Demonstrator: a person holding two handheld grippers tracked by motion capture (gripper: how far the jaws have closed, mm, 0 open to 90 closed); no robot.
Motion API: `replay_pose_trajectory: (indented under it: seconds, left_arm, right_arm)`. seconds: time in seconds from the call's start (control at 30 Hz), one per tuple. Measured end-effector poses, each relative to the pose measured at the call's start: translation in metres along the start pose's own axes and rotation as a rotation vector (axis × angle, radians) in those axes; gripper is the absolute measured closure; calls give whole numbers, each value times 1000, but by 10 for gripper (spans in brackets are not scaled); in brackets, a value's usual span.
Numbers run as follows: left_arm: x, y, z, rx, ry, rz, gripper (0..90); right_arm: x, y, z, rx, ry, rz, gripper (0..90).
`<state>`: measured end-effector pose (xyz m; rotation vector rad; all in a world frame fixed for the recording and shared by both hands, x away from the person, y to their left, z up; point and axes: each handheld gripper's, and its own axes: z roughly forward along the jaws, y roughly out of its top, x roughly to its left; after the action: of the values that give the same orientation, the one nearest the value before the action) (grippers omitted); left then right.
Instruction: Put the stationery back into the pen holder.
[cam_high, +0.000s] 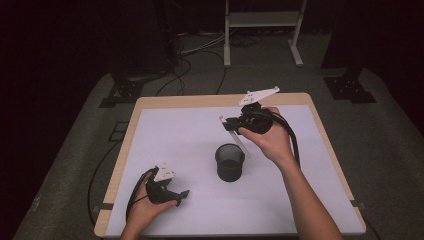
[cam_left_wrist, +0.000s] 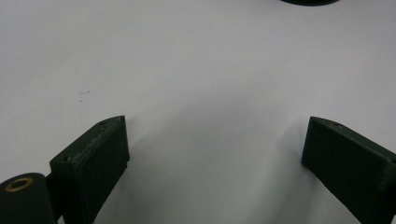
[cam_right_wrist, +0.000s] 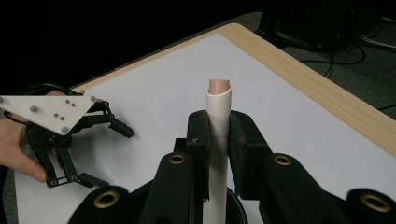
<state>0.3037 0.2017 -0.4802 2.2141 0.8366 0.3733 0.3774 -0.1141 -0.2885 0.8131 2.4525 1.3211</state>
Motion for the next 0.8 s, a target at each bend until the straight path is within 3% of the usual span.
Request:
replay_pose_trajectory:
  seconds: [0.57,0.8]
  left_arm:
    - [0,0,0,-2,1,-3,62]
    - [0,0,0,-7,2,-4,62]
  right_arm:
    - [-5,-8,42,-18,63,-31,777]
    - [-6,-17,49,-8,73,-30,777]
